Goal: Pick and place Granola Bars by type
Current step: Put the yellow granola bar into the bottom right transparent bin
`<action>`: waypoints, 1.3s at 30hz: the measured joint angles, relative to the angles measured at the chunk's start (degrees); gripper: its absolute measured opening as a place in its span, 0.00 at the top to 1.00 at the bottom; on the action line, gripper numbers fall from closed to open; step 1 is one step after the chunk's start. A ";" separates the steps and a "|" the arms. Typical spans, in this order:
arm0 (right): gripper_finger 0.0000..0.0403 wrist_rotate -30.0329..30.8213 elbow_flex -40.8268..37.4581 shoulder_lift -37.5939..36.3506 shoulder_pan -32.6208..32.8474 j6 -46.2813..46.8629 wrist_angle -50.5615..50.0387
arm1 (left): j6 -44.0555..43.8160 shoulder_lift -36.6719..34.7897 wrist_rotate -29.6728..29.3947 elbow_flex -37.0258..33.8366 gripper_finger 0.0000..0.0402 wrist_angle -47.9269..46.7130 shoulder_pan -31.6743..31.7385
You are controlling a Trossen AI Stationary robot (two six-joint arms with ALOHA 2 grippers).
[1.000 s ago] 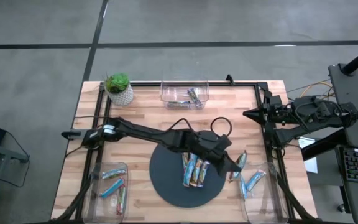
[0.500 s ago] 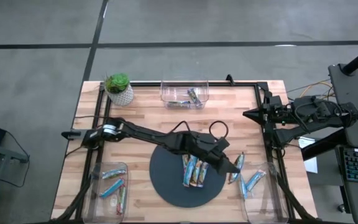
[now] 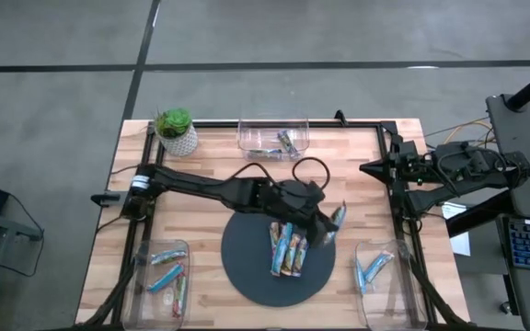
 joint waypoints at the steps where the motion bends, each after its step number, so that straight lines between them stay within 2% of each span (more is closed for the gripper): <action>1: 0.98 0.01 0.00 0.05 0.00 0.04 0.18 | 1.36 -0.67 -1.27 0.02 0.83 -1.44 0.09; 6: 0.98 0.05 0.00 0.89 0.00 0.06 2.69 | 7.60 -3.32 -5.55 -0.08 0.83 -6.43 0.71; 13: 0.98 0.00 0.00 3.16 0.00 -0.11 9.17 | 15.09 -7.88 -12.08 -0.05 0.83 -7.56 2.55; 22: 0.96 -0.02 -0.02 6.99 -0.04 -1.22 16.16 | 21.47 -11.55 -14.63 -0.13 0.83 -11.56 4.92; 29: 0.78 -0.02 0.41 10.26 -0.04 0.15 18.81 | 24.99 -12.25 -15.66 -0.12 0.83 -11.93 5.18; 39: 0.47 -0.01 7.69 17.70 -2.64 0.34 19.04 | 30.09 -12.34 -15.73 -0.12 0.83 -12.12 5.18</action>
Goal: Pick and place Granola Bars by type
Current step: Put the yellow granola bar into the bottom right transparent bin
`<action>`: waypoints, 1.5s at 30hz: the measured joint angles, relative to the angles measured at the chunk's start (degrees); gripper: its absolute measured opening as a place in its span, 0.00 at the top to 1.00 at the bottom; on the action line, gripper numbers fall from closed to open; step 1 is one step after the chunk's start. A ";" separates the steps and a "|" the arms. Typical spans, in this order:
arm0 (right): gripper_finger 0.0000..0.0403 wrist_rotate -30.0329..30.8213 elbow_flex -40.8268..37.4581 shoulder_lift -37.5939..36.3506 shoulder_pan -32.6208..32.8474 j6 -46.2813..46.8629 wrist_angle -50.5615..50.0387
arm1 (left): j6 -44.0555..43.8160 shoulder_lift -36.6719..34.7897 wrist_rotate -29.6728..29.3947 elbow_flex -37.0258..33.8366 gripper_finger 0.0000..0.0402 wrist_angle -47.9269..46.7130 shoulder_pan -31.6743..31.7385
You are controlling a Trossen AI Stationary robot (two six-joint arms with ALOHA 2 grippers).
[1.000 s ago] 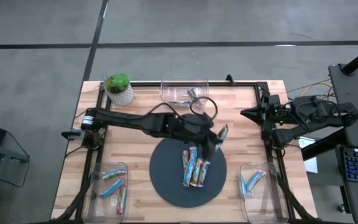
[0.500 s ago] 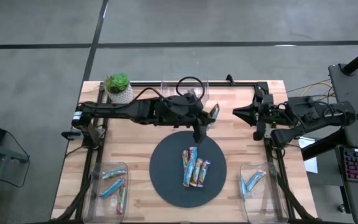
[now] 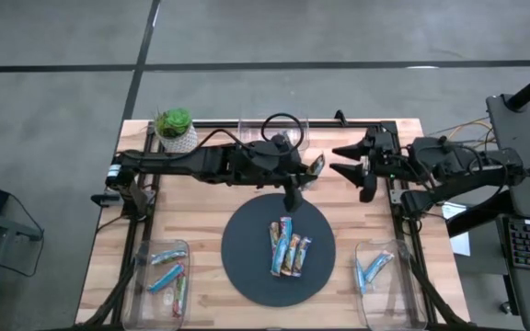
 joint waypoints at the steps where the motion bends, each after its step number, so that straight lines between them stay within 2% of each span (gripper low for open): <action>1: 0.45 -0.02 0.82 0.54 -0.23 -0.02 -0.01 | 0.85 -0.09 -0.22 -0.01 0.83 -0.20 0.00; 10: 0.32 -0.16 5.81 4.64 -0.64 -0.79 -1.57 | 4.27 -0.64 -2.73 -0.04 0.83 -0.21 0.06; 23: 0.24 -0.17 7.22 8.04 -0.64 -2.58 -1.80 | 4.29 -0.83 -2.77 -0.04 0.83 -0.06 0.26; 45: 0.28 -0.03 7.24 10.61 -2.32 -0.23 1.76 | 4.31 -0.83 -2.75 -0.04 0.83 1.30 0.24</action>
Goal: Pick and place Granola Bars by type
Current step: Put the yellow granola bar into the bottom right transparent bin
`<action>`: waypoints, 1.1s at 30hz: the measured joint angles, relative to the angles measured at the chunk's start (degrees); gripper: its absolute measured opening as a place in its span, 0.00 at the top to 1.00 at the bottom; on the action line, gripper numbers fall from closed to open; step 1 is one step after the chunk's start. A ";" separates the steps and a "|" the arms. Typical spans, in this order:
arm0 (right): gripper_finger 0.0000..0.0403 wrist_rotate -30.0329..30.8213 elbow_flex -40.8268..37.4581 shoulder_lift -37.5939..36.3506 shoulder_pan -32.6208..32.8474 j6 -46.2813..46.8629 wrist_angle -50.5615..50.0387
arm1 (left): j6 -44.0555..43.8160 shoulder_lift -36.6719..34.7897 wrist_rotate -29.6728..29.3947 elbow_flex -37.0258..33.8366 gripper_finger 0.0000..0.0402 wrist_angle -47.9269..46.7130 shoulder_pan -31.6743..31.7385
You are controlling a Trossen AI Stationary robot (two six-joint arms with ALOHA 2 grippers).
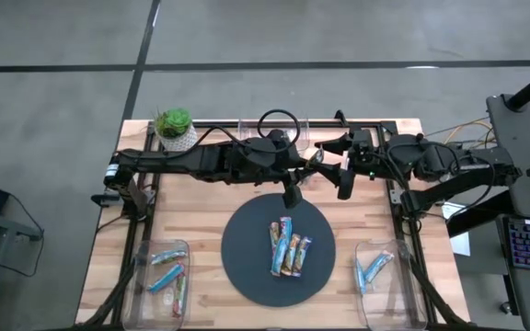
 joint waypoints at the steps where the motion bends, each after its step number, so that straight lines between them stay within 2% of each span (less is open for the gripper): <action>1: 0.28 0.00 0.00 -0.02 0.00 0.00 0.03 | 0.00 0.00 0.00 0.00 0.83 -0.01 0.00; 9: 0.32 -0.11 0.00 -0.02 0.04 0.24 0.03 | -0.07 0.00 0.00 0.00 0.83 0.20 -0.02; 33: 0.72 -0.39 0.00 -0.08 0.09 0.00 0.01 | -0.22 0.00 0.00 0.00 0.83 1.26 0.02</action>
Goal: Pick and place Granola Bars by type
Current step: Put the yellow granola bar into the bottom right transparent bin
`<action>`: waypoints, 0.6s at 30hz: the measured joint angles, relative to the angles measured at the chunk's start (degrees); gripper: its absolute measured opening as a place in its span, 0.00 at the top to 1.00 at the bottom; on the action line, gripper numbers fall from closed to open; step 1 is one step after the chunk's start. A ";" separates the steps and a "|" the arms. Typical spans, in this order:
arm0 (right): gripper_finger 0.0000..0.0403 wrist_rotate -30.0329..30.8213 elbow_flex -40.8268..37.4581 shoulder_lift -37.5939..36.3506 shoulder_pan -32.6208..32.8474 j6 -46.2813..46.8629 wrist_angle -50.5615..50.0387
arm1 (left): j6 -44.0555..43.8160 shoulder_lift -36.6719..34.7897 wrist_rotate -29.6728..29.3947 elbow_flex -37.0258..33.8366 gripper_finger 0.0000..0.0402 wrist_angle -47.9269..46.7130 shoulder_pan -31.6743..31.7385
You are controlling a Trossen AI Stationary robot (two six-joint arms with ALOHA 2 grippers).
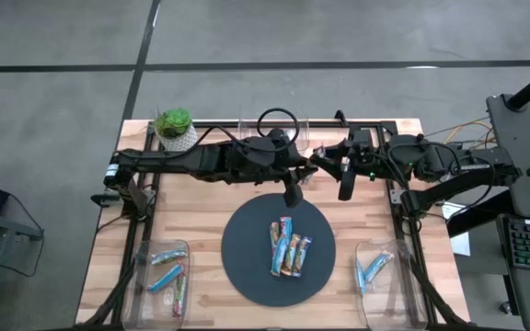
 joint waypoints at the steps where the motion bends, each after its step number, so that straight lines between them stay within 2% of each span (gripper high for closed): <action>1: 0.74 -0.07 0.00 0.01 0.00 0.00 0.00 | -0.02 0.00 0.00 0.00 0.83 0.01 0.00; 9: 0.84 -0.28 0.00 0.01 0.00 -0.28 -0.02 | 0.02 0.00 -0.04 0.00 0.83 0.01 0.00; 18: 0.83 -0.28 -0.02 0.01 -0.01 -0.46 -0.07 | 0.52 0.00 0.84 0.00 0.83 0.07 0.02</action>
